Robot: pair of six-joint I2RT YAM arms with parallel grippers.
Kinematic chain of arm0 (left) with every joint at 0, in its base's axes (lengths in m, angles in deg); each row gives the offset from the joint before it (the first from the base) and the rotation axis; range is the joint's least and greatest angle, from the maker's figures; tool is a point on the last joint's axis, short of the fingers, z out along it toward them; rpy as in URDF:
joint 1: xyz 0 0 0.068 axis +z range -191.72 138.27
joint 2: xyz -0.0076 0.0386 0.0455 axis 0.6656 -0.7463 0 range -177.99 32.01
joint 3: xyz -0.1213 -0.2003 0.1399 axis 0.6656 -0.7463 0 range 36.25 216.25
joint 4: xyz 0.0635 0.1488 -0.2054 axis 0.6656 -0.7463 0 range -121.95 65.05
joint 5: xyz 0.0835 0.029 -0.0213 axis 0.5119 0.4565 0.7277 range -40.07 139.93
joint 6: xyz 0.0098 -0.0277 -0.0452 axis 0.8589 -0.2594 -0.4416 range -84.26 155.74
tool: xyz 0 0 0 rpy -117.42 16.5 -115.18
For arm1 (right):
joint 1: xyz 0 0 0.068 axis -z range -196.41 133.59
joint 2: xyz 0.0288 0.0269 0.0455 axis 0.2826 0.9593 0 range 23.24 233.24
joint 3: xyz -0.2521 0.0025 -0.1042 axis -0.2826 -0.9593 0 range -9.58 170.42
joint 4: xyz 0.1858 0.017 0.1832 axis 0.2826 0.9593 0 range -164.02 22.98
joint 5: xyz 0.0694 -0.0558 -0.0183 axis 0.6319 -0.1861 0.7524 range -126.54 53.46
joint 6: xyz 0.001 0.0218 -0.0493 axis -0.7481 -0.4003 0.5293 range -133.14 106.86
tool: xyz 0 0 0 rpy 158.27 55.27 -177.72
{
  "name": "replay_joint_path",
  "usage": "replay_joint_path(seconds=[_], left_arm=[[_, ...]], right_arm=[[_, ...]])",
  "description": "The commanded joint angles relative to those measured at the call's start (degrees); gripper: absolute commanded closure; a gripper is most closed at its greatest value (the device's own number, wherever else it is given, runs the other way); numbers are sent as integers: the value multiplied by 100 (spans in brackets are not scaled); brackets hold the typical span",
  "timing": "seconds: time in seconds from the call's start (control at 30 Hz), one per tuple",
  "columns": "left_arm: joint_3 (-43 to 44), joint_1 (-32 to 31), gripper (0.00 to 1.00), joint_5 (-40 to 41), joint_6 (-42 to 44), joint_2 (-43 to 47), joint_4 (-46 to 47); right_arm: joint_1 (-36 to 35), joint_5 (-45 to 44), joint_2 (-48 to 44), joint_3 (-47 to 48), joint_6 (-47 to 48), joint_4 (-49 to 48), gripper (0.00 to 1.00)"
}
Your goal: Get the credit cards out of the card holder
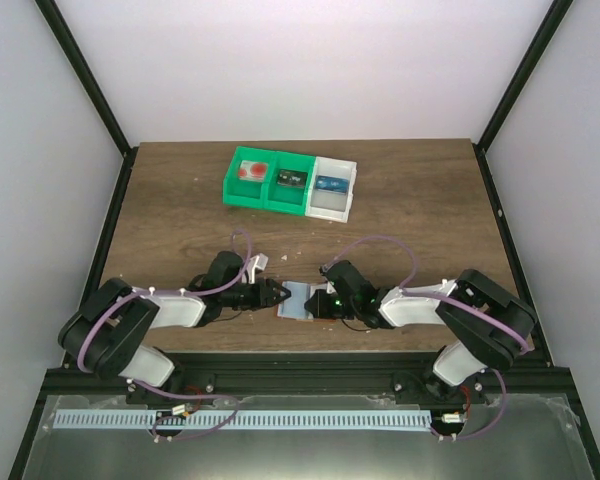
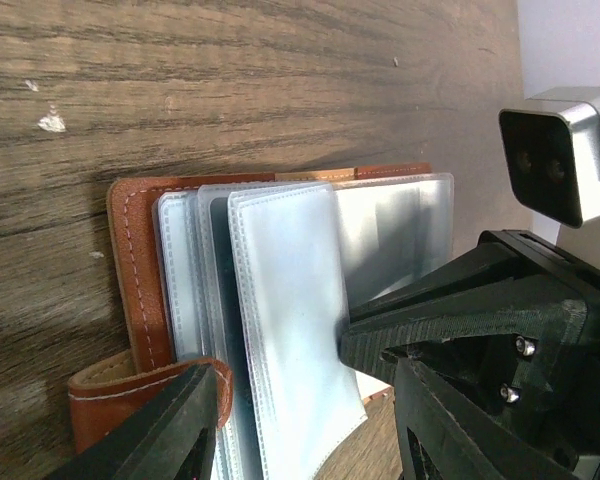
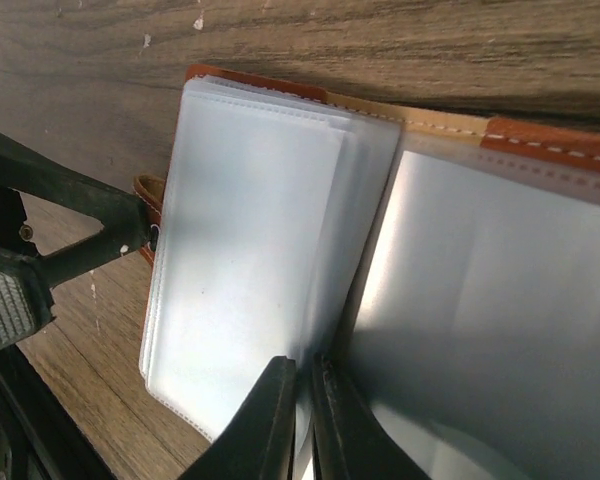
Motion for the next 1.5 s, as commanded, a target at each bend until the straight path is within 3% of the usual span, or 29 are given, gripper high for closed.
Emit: replay_joint_path(seconds=[0.0,0.53,1.17,1.47], left_arm=[[-86,-19,49,118,30,166,-24],[-105,-123,48,-204,-605,905,142],[-426,-141,47,-681,-931,-314,1551],[-488,-146,47,-761,-1085,-334,1791]], right_arm=[[-45,-140,146,-195,-97,-43,94],[-45,75,227,-448,-266,-528,96],[-47,93,185,-466,-262,-531,96],[-45,91,178,-471,-253,-542,96]])
